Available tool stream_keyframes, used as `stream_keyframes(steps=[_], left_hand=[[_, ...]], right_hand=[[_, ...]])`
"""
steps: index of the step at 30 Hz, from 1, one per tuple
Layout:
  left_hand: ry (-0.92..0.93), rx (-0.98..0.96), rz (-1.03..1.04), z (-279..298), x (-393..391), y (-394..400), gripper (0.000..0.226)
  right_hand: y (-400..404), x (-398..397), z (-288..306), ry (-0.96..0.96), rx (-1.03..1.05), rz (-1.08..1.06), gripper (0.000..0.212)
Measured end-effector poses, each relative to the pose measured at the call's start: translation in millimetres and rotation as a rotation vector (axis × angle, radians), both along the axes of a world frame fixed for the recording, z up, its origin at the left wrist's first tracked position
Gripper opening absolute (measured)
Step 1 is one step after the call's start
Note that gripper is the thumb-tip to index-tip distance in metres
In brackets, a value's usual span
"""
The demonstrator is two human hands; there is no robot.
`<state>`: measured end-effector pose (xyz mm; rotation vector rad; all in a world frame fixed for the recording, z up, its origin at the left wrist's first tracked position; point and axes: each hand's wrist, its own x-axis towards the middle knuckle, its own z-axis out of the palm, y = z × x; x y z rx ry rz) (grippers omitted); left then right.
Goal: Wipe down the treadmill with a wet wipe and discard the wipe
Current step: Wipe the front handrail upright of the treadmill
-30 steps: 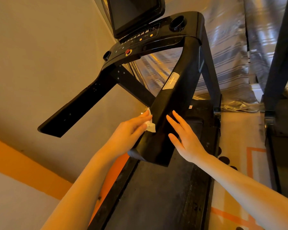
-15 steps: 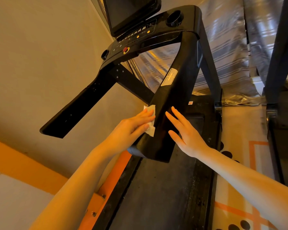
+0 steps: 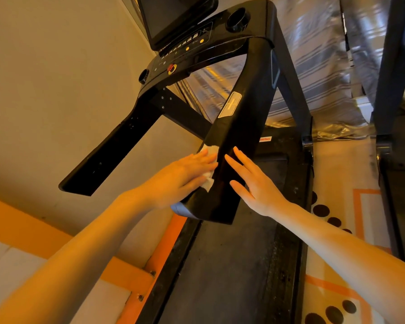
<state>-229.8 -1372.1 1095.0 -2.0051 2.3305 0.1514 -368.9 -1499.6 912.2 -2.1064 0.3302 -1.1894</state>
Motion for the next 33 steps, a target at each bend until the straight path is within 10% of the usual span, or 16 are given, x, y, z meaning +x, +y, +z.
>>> stream_keyframes(steps=[17,33], left_hand=[[-0.420,0.106,-0.317,12,-16,25,0.048],[-0.744,-0.095,-0.166,-15,-40,32,0.054]], right_hand=[[1,3,-17,0.011,-0.008,-0.009,0.060],[2,-3,-15,0.052,-0.051,-0.021,0.061]])
